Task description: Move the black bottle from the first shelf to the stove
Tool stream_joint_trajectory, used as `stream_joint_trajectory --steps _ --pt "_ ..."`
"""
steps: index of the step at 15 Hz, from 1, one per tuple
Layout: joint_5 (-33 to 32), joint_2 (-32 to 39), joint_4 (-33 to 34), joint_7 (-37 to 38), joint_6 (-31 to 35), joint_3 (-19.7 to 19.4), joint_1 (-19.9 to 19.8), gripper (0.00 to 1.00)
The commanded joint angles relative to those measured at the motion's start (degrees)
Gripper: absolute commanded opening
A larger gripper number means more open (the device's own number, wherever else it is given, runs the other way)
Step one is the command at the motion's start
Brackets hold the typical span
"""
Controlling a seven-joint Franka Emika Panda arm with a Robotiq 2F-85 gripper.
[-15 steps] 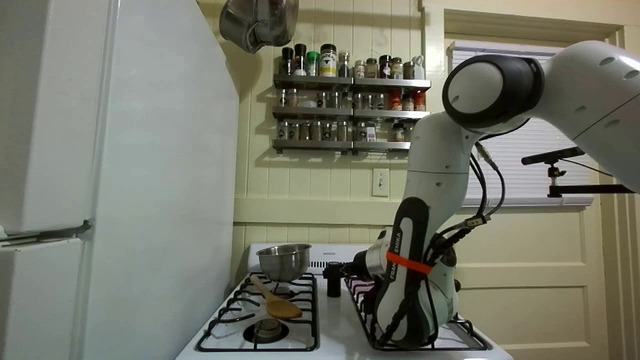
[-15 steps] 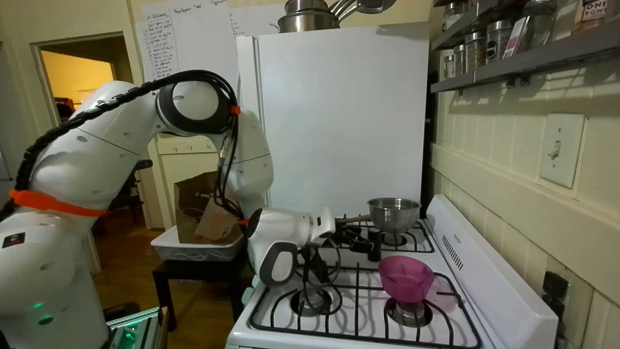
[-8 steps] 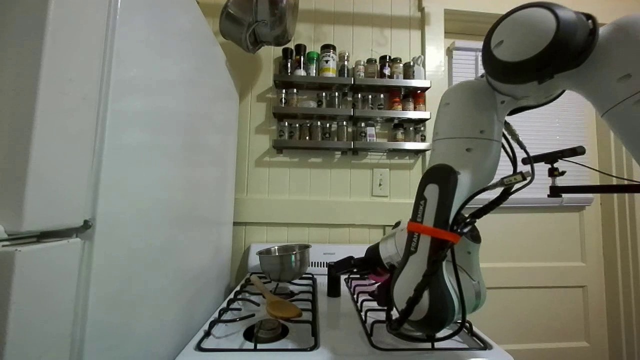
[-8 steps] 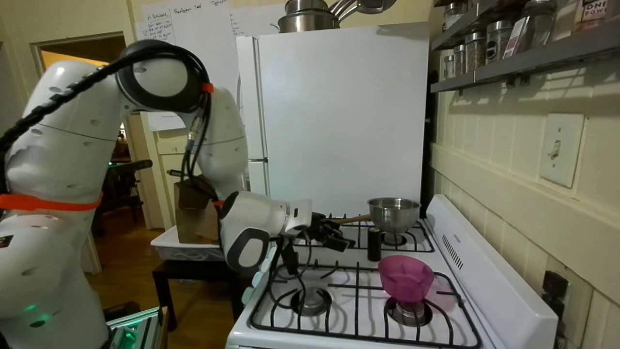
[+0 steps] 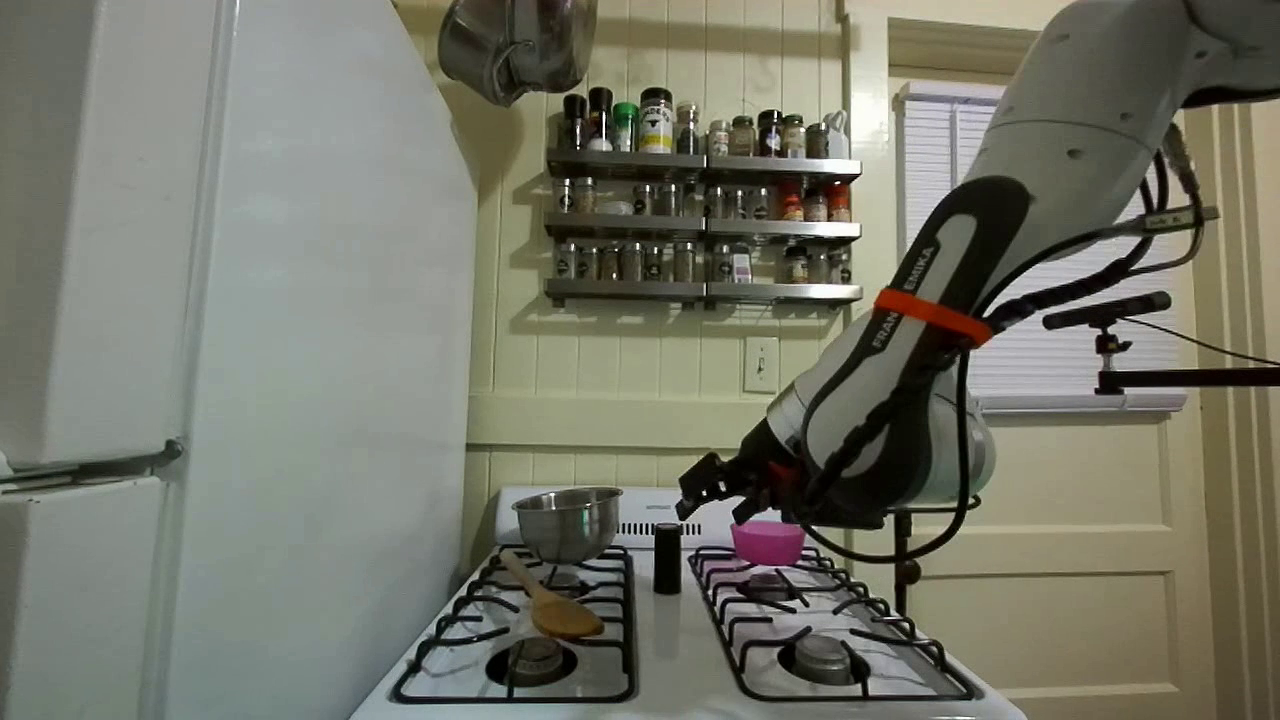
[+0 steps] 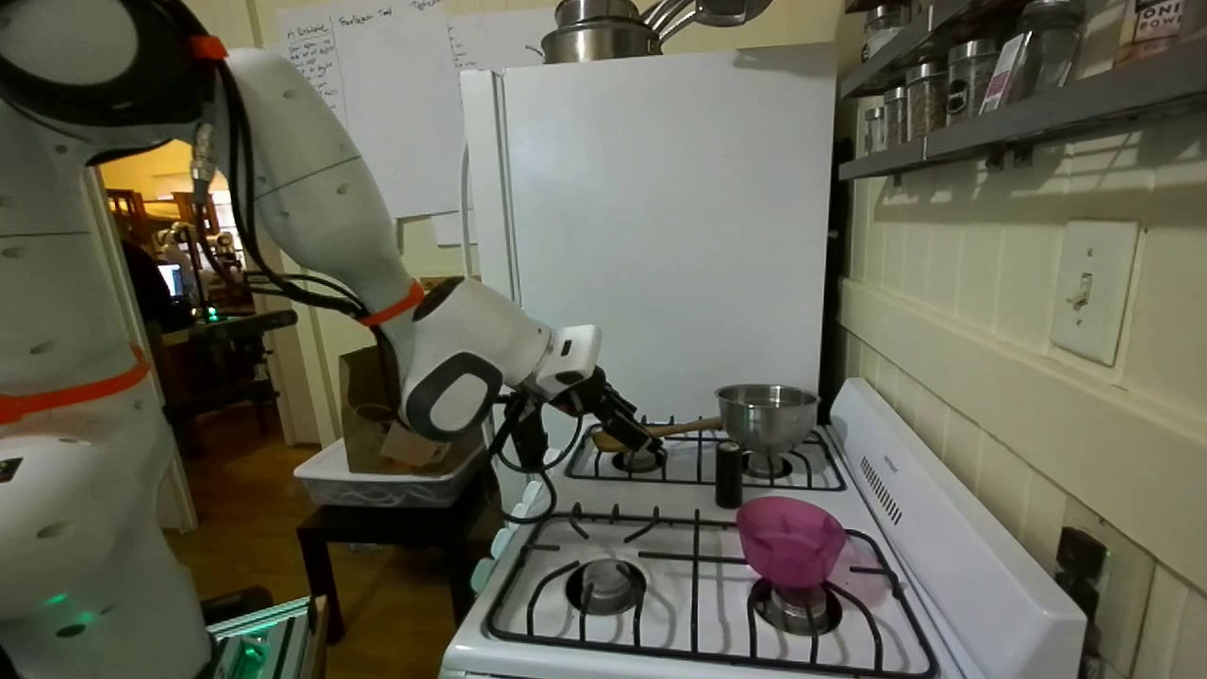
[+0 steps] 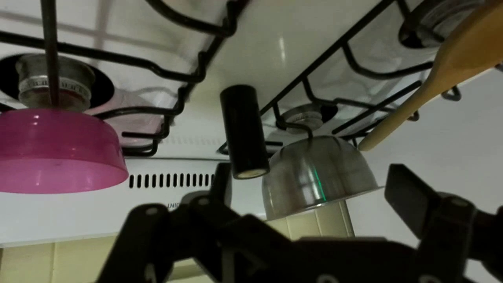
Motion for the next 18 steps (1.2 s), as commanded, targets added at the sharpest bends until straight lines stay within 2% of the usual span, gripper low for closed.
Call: stream_joint_trajectory --steps 1,2,3,4,5,7,8,9,11,13,14,18 --pt "-2.51 -6.16 0.24 2.07 -15.66 1.2 -1.02 1.0" --pt "-0.18 -7.82 0.54 -0.61 -20.35 -0.39 0.26 1.0" --pt "1.63 -11.61 -0.69 -3.74 -24.77 2.61 -5.4 1.0" --pt "-1.07 -13.83 -0.2 -2.36 -28.96 6.2 -12.08 1.0" --pt "-6.25 -16.93 -0.15 1.43 -32.98 6.25 -15.28 1.0" --pt "-15.28 -23.48 1.4 10.2 -40.91 11.7 -24.19 1.0" --pt "-15.87 -26.65 3.01 11.74 -44.79 13.59 -26.47 1.0" --pt "-16.98 -29.32 4.46 13.01 -47.41 11.57 -24.84 1.0" --pt "-15.02 -33.32 7.91 11.13 -51.86 8.86 -21.29 1.0" --pt "-17.63 -38.09 10.39 11.15 -49.69 10.11 -21.99 1.0" --pt "-16.38 -33.36 9.52 10.31 -48.55 8.76 -21.41 1.0" --pt "-16.95 -38.12 10.82 10.15 -48.59 9.4 -21.44 1.0"
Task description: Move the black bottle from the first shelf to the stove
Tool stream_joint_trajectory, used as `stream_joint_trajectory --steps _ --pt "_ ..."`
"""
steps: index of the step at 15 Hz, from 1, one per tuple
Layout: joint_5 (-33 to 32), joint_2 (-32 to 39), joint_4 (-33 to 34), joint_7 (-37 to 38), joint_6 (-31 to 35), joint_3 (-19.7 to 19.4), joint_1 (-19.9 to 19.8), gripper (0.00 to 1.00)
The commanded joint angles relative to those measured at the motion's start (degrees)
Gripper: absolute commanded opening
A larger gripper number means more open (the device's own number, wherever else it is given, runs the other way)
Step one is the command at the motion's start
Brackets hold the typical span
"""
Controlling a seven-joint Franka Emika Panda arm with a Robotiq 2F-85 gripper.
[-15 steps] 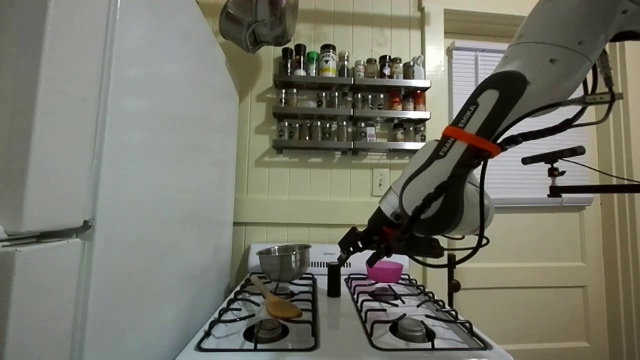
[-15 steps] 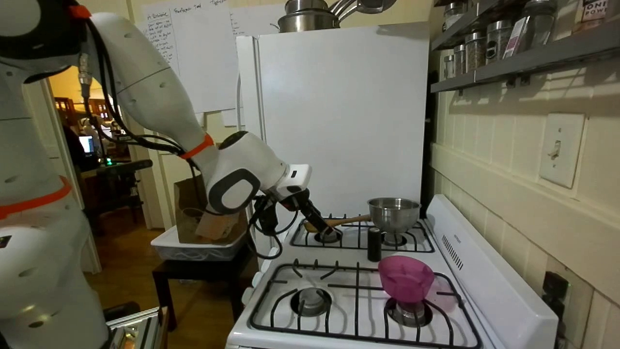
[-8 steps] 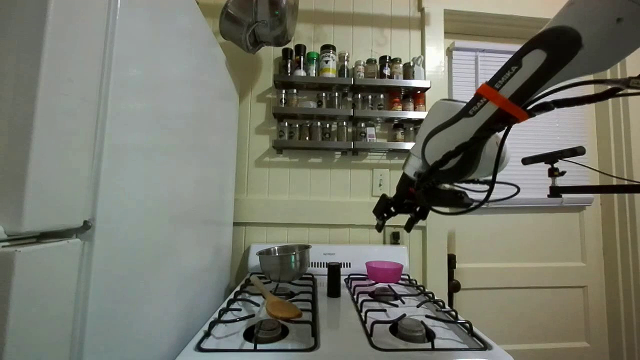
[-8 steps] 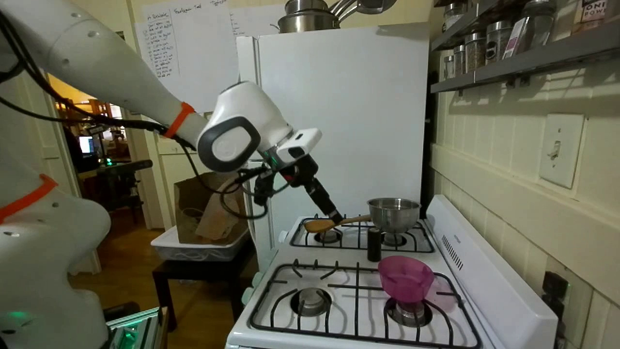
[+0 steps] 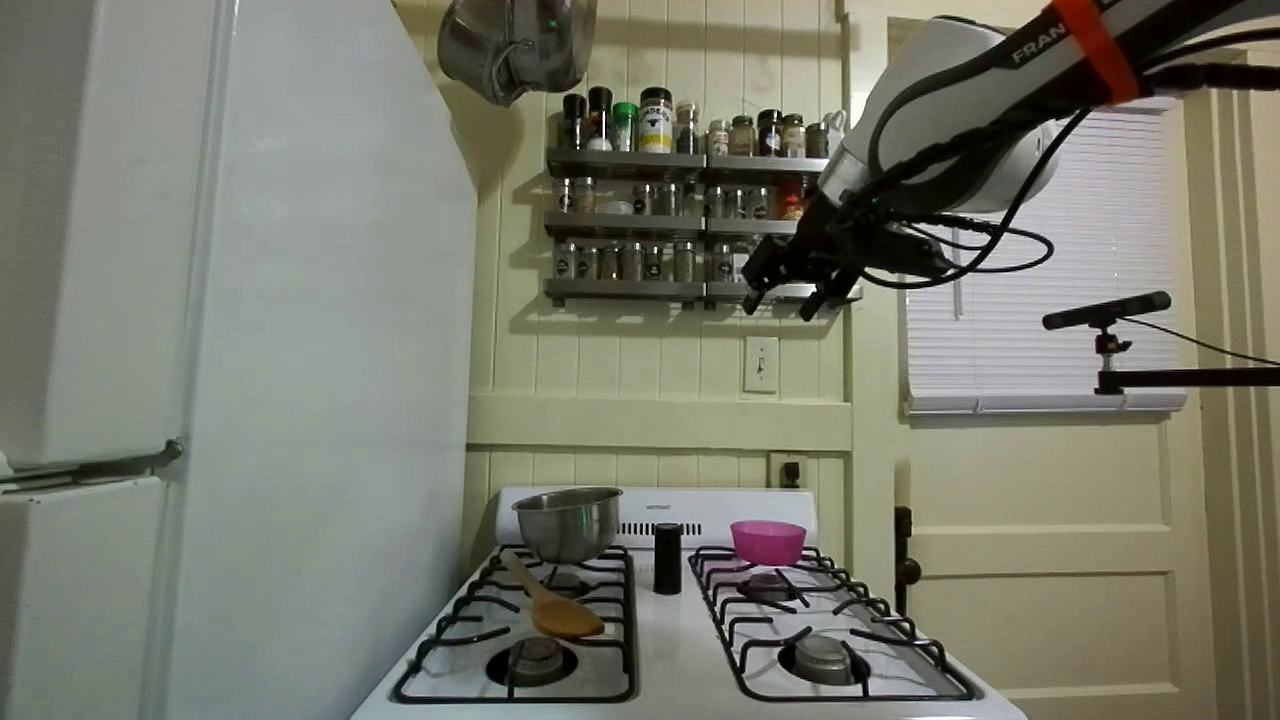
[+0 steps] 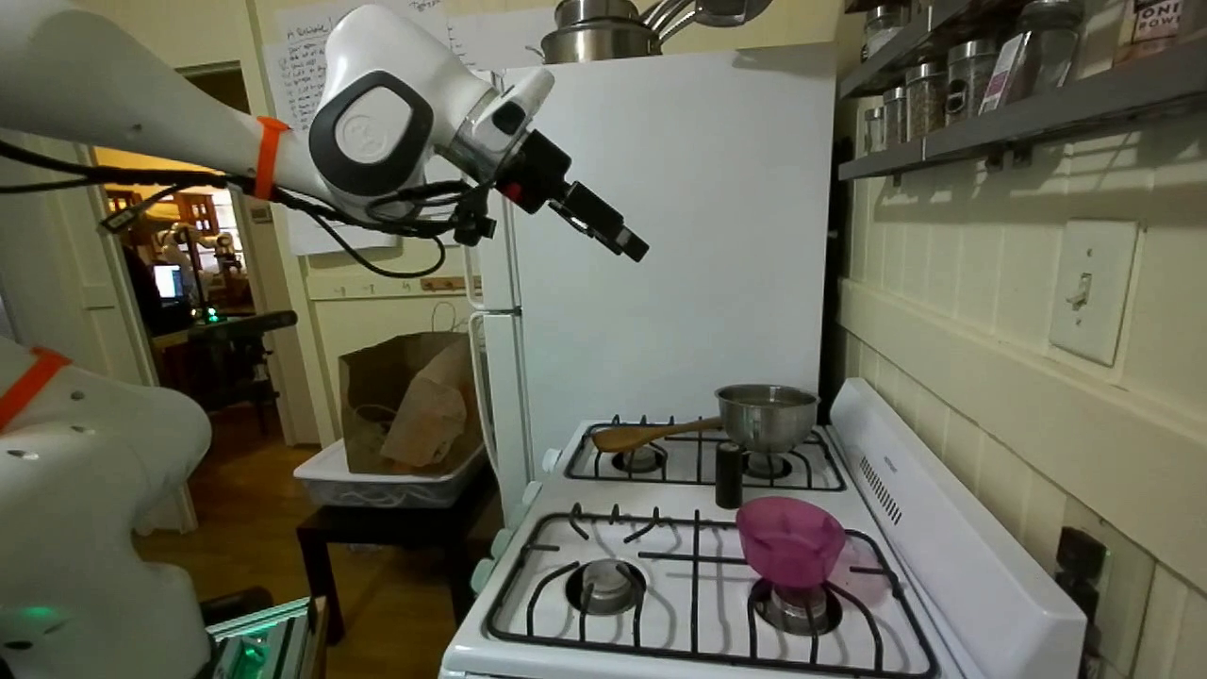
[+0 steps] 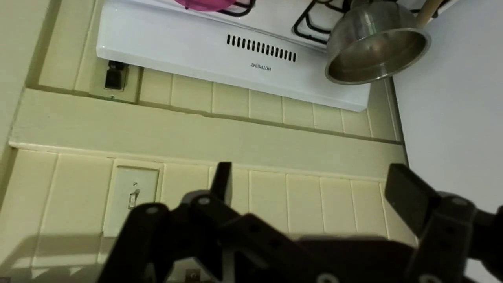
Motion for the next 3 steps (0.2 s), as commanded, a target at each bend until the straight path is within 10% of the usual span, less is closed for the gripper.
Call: stream_joint_trajectory --steps 1,3 --pt "-0.98 0.24 0.05 0.58 -0.19 -0.72 0.7 1.0" --pt "-1.06 0.55 -0.03 0.58 -0.19 -0.74 0.71 1.0"
